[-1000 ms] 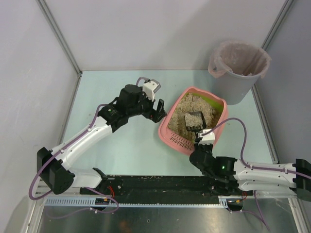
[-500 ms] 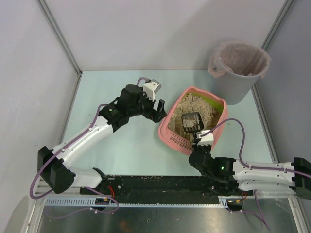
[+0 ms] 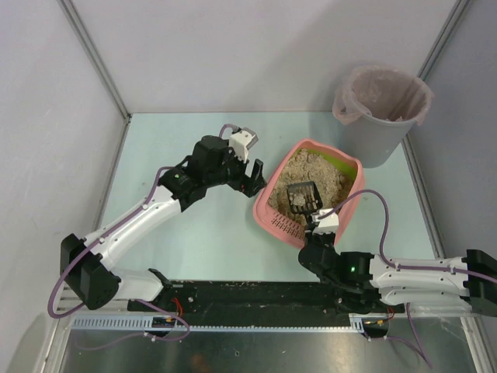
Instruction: Clean the litter box
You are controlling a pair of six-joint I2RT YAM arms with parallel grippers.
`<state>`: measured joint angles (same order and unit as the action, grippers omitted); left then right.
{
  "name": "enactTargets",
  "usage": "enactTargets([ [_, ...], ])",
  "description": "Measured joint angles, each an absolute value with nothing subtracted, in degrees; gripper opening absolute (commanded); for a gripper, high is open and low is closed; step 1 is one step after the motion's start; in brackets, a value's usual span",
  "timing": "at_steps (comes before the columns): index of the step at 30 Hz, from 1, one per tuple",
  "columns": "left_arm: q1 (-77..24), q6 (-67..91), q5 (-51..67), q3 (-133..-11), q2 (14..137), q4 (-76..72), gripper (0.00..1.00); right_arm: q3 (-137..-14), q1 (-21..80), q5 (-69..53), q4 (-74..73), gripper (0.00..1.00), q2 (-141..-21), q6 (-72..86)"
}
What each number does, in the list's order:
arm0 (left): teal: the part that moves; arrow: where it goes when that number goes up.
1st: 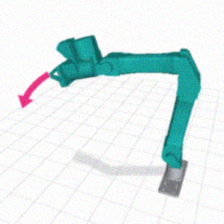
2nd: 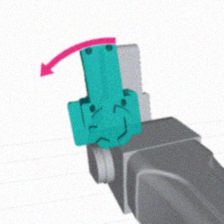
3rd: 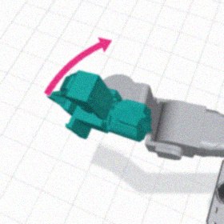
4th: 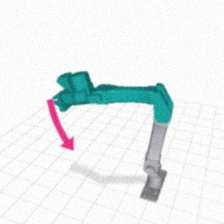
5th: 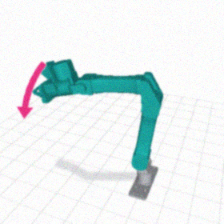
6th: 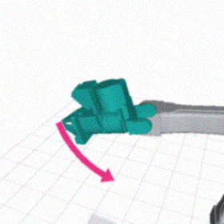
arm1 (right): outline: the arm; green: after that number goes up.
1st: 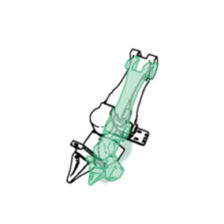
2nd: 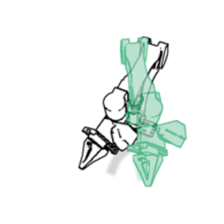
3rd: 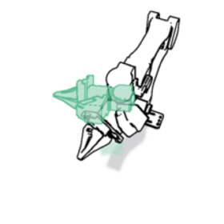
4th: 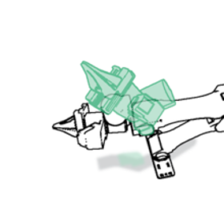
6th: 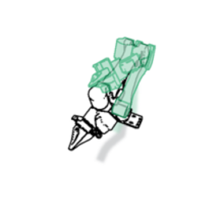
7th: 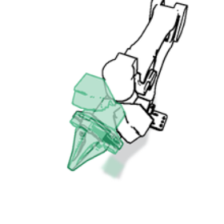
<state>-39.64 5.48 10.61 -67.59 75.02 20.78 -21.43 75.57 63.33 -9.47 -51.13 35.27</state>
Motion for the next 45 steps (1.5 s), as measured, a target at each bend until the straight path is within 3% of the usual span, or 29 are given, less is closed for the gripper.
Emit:
enactTargets([
  [15, -39.6, 5.5, 10.6, -67.6, 75.0, 20.8, 0.91, -22.9, 76.7, 63.4, -11.3, 0.0, -51.4, 36.0],
  [25, -39.6, 5.1, 9.0, -67.5, 75.0, 20.8, 0.92, -24.9, 75.3, 64.2, -22.0, 0.0, -49.7, 42.7],
  [45, -39.6, 5.0, 10.1, -67.4, 75.6, 20.8, 0.93, -26.5, 75.6, 64.1, -19.0, 0.0, -49.2, 36.5],
])
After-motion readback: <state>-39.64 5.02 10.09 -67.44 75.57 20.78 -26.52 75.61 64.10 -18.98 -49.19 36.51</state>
